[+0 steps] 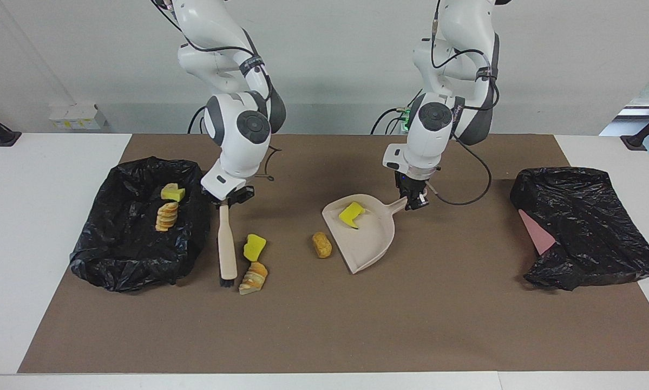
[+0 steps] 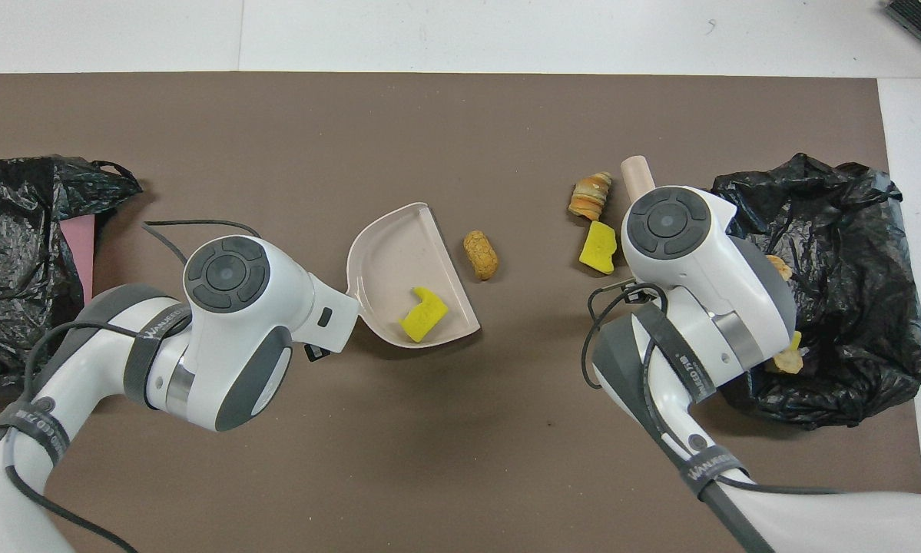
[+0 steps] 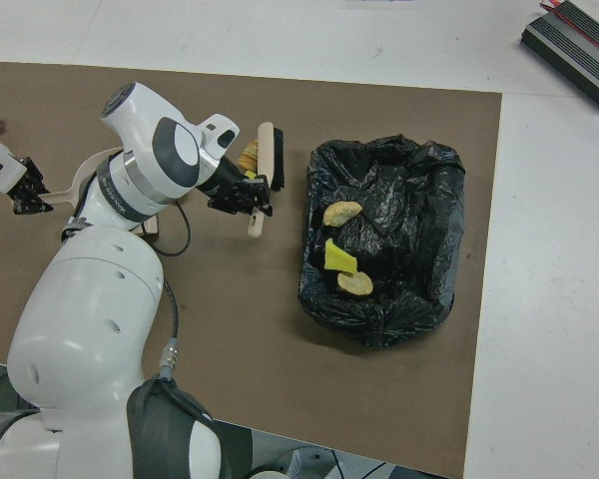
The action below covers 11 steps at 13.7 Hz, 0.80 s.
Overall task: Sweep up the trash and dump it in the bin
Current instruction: 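Sweep the remaining pieces into the dustpan with the right gripper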
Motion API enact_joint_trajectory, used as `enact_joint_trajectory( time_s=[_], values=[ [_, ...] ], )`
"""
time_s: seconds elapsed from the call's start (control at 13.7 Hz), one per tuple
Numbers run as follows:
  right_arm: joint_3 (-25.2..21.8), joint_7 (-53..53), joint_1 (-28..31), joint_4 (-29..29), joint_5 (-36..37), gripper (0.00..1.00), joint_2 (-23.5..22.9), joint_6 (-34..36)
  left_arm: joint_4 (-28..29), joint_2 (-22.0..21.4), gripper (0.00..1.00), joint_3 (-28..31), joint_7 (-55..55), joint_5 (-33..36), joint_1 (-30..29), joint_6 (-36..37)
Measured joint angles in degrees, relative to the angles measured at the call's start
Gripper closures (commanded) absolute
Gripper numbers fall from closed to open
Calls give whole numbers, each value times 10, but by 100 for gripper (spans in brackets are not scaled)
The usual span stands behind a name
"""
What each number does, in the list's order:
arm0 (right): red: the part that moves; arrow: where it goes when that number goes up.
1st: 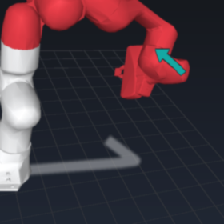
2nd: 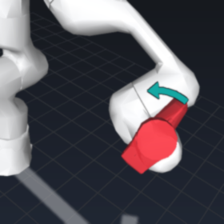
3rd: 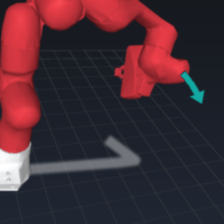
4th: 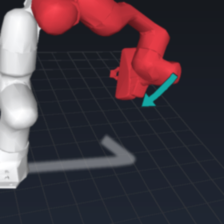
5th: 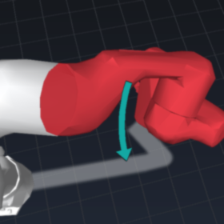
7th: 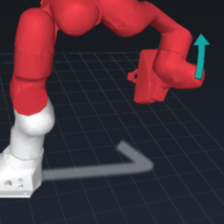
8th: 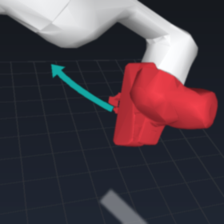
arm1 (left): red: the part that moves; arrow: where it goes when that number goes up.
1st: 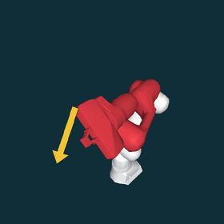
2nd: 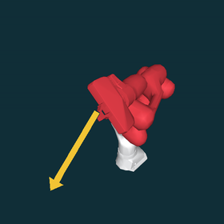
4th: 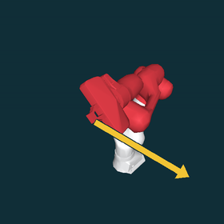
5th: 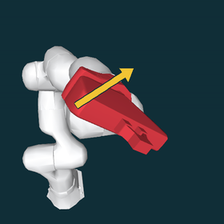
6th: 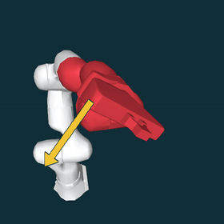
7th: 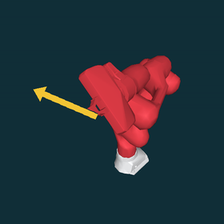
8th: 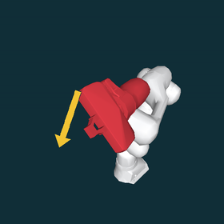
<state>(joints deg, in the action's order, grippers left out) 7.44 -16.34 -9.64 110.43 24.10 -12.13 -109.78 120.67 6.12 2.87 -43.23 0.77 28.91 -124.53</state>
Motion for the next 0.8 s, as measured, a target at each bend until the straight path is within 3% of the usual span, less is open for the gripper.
enact_joint_trajectory(
  time_s=[0.51,0.8],
  values=[
    [7,0,-11,0,-116,100,-32,-15,-15,0,100,-4,62,0,14,49],
    [10,-5,-79,0,-201,100,-27,-12,-15,0,100,-4,63,0,14,50]
  ],
)
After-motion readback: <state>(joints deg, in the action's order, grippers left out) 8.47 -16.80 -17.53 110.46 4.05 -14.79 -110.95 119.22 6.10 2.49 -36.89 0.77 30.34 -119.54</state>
